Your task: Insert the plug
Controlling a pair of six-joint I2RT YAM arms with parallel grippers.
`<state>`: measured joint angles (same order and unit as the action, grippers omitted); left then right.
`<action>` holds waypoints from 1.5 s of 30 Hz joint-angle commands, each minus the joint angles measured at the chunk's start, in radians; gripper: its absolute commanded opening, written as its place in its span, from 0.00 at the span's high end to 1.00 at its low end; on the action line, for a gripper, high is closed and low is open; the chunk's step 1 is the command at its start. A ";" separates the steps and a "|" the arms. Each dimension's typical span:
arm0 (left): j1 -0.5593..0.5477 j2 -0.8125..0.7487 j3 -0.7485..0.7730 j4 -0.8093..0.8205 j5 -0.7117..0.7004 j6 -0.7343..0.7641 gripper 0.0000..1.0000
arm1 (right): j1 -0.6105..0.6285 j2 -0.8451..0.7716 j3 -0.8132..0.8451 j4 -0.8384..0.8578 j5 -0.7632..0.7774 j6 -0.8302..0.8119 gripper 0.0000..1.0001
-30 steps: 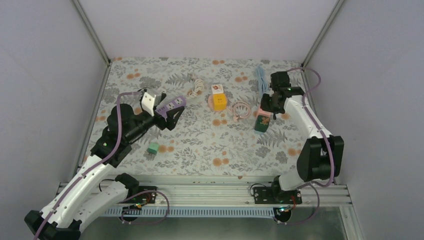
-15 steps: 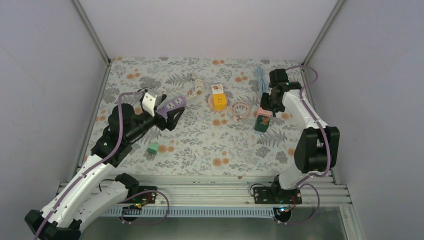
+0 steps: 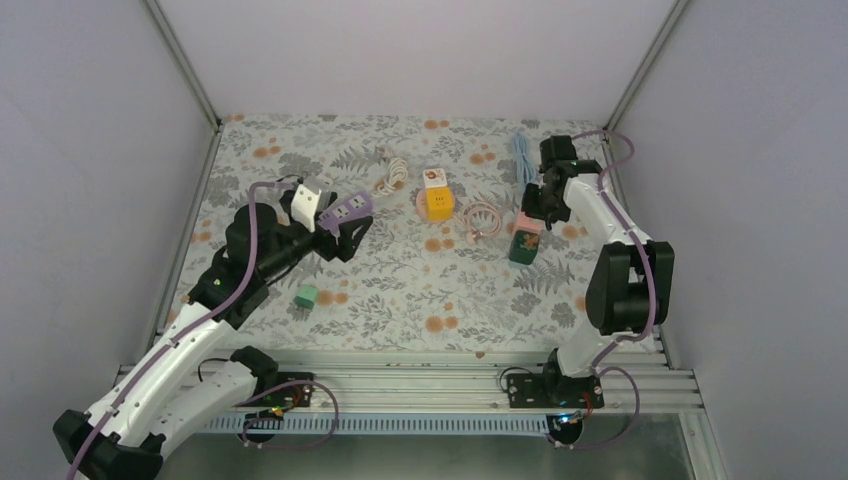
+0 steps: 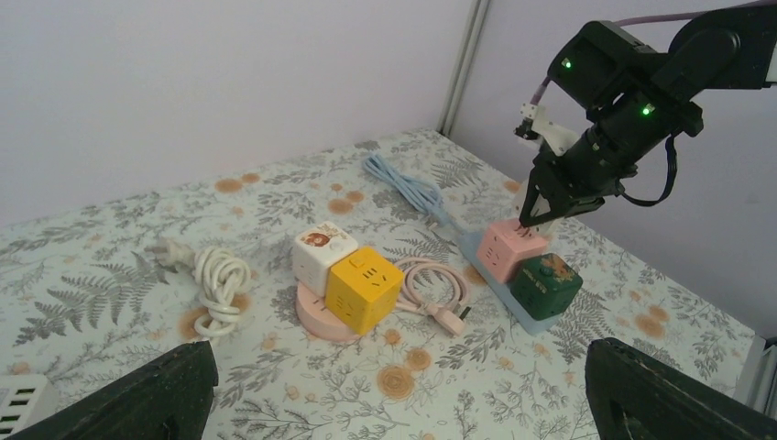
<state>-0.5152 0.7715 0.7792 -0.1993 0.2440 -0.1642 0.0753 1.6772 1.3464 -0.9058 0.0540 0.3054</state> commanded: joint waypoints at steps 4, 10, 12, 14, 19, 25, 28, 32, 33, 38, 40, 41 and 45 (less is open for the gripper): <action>-0.003 0.011 -0.004 0.004 0.021 0.015 0.00 | -0.014 0.011 0.017 0.012 -0.033 -0.007 0.96; -0.003 0.027 0.000 0.004 0.032 0.014 0.00 | -0.016 -0.006 0.018 0.005 -0.039 -0.007 0.96; -0.003 0.030 0.000 0.004 0.034 0.014 0.00 | -0.015 -0.007 0.013 0.010 -0.036 -0.010 0.96; -0.003 0.031 0.000 0.005 0.036 0.014 0.00 | -0.016 -0.007 0.010 0.013 -0.027 -0.010 0.96; -0.003 0.029 0.000 0.000 0.035 0.015 0.00 | -0.016 0.014 0.010 0.016 -0.046 -0.008 0.96; -0.003 0.032 -0.001 0.000 0.036 0.015 0.00 | -0.016 0.024 0.010 0.011 -0.038 -0.007 0.96; -0.003 0.034 0.000 0.000 0.038 0.015 0.00 | -0.016 0.036 0.020 0.001 -0.024 -0.004 0.96; -0.003 0.038 -0.001 -0.002 0.039 0.014 0.00 | -0.016 0.053 0.036 -0.020 0.015 0.006 0.96; -0.003 0.037 -0.002 -0.002 0.039 0.014 0.00 | -0.017 0.054 0.039 -0.022 0.017 0.007 0.96; -0.003 0.041 -0.002 -0.003 0.038 0.014 0.00 | -0.015 0.077 0.056 -0.043 0.046 0.009 0.89; -0.003 0.041 -0.003 -0.003 0.035 0.013 0.00 | -0.016 0.084 0.054 -0.043 0.059 0.013 0.88; -0.003 0.041 -0.003 -0.003 0.034 0.012 0.00 | -0.016 0.085 0.052 -0.042 0.055 0.011 0.87; -0.003 0.043 -0.001 -0.003 0.034 0.014 0.00 | -0.015 0.099 0.052 -0.043 0.036 0.004 0.87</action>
<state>-0.5152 0.8127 0.7792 -0.2047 0.2676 -0.1646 0.0704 1.7283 1.3933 -0.9463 0.0471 0.3069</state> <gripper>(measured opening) 0.999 0.155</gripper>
